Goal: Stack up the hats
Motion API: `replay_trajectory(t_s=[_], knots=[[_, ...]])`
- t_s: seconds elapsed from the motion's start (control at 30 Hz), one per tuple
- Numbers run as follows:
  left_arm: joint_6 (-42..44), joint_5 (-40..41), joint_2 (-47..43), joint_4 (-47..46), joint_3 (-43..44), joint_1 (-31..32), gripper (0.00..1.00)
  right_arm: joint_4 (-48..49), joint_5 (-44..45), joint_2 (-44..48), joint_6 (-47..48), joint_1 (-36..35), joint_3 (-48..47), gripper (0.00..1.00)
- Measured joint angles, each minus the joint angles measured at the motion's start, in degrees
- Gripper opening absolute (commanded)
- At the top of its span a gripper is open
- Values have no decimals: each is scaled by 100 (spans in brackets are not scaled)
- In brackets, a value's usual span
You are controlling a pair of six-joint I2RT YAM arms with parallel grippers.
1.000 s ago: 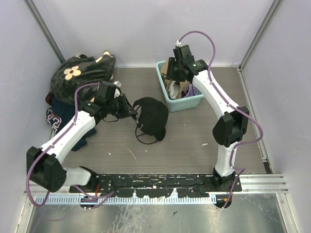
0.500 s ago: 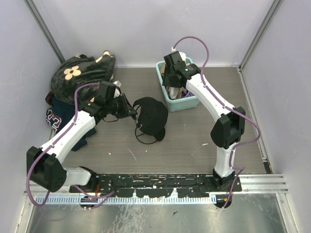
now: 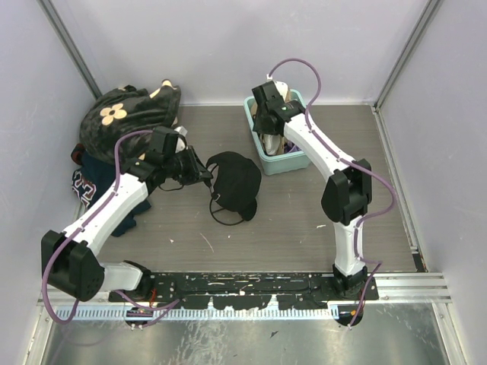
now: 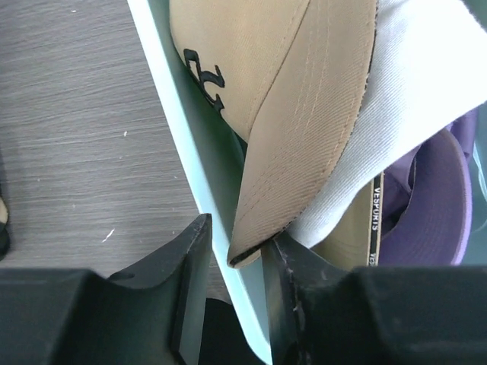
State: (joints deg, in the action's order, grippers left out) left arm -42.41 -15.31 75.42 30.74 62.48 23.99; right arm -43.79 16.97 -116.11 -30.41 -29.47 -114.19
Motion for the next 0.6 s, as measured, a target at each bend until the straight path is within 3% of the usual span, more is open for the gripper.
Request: replay_trajectory(t_s=[0.13, 0.37, 0.6], knots=[[15, -11, -4, -7, -15, -44, 22, 4, 55, -170, -66, 2, -4, 2], [15, -72, -17, -127, -107, -66, 22, 52, 120, -149, -98, 17, 28, 1], [26, -232, -37, -358, -271, -160, 21, 240, -302, 828, 184, 289, 654, 1]])
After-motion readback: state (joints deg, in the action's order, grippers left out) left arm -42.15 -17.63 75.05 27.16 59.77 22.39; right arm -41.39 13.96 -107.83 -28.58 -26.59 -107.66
